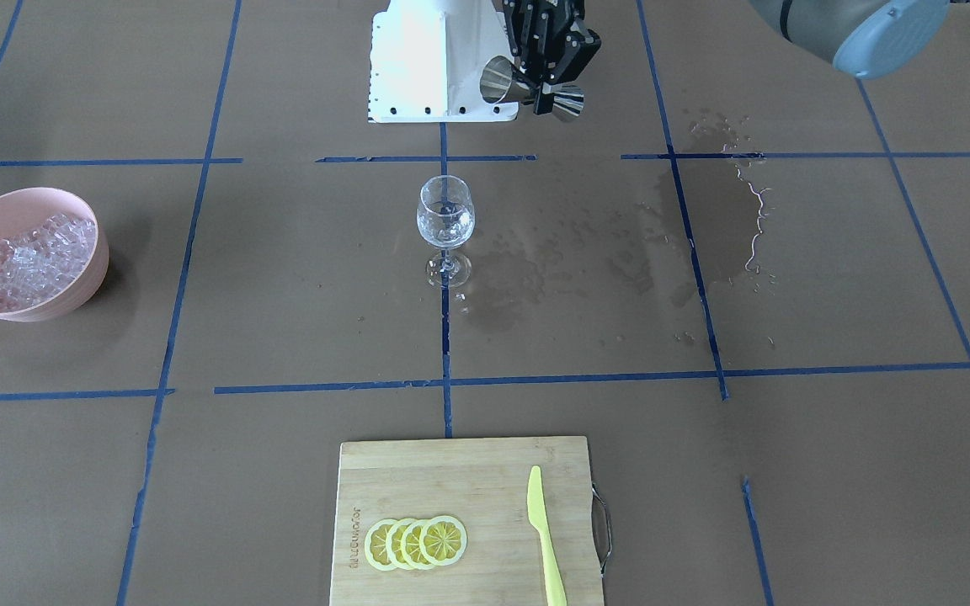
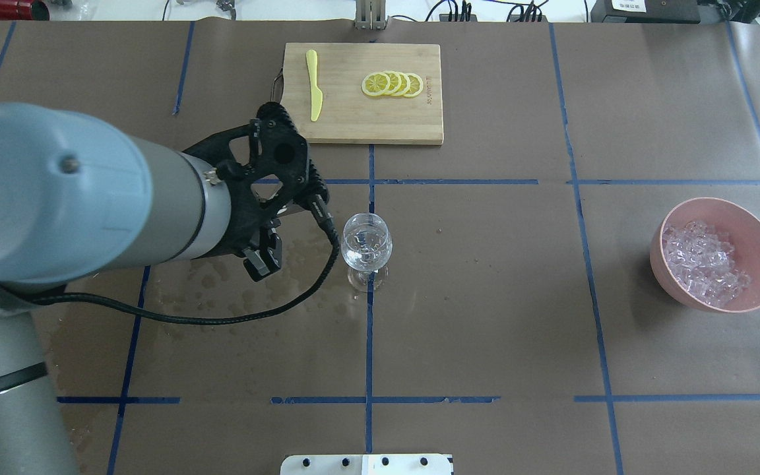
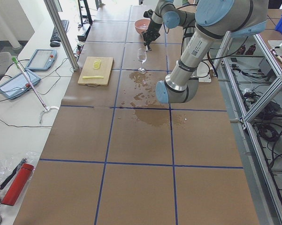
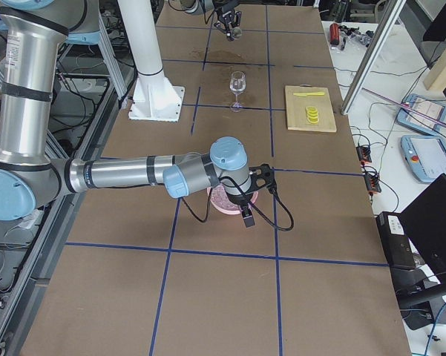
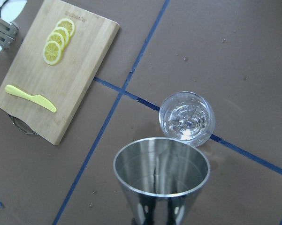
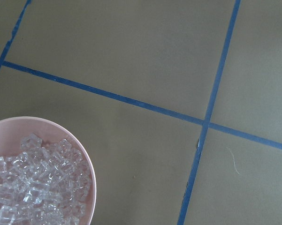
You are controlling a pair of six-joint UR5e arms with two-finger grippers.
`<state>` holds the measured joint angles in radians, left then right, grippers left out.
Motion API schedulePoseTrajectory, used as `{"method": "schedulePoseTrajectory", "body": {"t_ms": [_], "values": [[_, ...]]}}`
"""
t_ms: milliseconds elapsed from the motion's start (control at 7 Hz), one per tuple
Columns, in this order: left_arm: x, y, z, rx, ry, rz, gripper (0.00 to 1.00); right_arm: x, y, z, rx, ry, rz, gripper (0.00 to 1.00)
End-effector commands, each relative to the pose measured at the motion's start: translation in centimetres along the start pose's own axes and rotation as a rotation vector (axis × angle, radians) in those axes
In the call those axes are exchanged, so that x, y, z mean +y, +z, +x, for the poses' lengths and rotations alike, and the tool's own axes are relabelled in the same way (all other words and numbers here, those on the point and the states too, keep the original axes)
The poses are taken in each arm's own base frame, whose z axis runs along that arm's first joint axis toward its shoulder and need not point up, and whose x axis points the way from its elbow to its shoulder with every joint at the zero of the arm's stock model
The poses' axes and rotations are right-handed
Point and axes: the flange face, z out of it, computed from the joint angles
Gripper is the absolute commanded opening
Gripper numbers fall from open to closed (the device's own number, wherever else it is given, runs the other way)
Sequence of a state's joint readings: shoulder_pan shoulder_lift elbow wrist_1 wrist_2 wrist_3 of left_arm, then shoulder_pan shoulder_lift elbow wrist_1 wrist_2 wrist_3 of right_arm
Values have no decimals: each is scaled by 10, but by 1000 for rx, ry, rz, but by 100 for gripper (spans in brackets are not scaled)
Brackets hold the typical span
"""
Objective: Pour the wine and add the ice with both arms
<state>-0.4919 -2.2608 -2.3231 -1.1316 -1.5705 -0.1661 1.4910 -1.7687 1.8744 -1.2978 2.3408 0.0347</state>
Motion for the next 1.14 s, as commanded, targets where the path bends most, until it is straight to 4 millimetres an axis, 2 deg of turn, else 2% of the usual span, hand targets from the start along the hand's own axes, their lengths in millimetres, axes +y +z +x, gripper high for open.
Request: {"method": "schedulePoseTrajectory", "body": {"t_ms": [0,286,571,714,857,1000], "values": [[50,-16,-24,-15,-21,113,0,0,0,0,0,-1,0,100],[78,-21,-33,-16,-30,188,0,0,0,0,0,0,-1,100],[122,-5,-46,-29,-221,299,0,0,0,0,0,0,-1,100],[157,6,-52,-23,-238,344,0,0,0,0,0,0,-1,100],[200,26,-68,-84,-282,428,0,0,0,0,0,0,-1,100],[253,63,-81,-101,-300,506,0,1,1,1,0,1,-2,100]]}}
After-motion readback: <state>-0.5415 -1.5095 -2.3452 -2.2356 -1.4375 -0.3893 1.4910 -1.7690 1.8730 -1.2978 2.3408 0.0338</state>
